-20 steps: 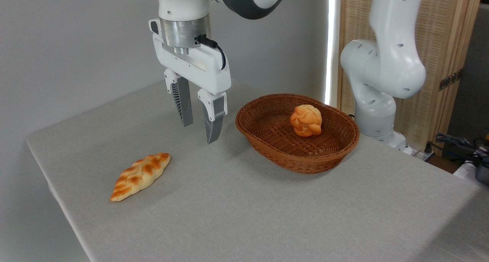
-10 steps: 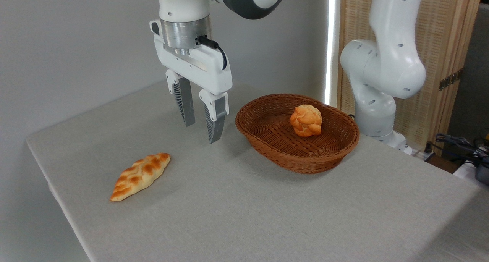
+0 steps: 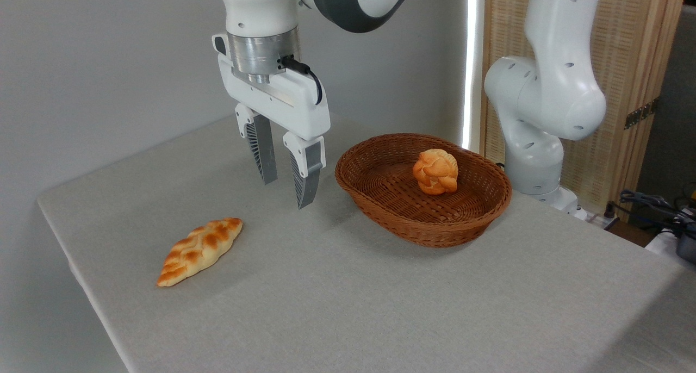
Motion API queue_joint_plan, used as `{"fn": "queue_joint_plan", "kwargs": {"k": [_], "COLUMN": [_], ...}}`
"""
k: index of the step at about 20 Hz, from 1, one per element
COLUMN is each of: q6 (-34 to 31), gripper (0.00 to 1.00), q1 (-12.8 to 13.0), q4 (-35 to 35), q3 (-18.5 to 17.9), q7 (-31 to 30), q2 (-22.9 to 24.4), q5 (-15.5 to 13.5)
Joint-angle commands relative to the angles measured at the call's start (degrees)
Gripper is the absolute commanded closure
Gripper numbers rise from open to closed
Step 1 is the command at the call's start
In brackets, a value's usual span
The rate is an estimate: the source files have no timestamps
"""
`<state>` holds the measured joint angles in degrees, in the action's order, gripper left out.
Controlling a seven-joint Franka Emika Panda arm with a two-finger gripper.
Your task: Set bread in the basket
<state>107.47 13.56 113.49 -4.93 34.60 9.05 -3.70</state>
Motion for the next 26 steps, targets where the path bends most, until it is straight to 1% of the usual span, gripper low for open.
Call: {"fn": "queue_joint_plan", "kwargs": {"k": [1, 19, 25, 26], "q6": [0.46, -0.33, 0.55, 0.64], "gripper": [0.00, 0.00, 0.00, 0.00], "q1": [-0.11, -0.20, 0.24, 0.33], "q4": [-0.90, -0.90, -0.90, -0.90], "q3": [-0.52, -0.43, 0.01, 0.01], "q7": [-0.67, -0.58, -1.02, -1.11], "q2": [-0.61, -0.52, -1.14, -1.14], "q5": [0.97, 0.97, 0.89, 0.45]}}
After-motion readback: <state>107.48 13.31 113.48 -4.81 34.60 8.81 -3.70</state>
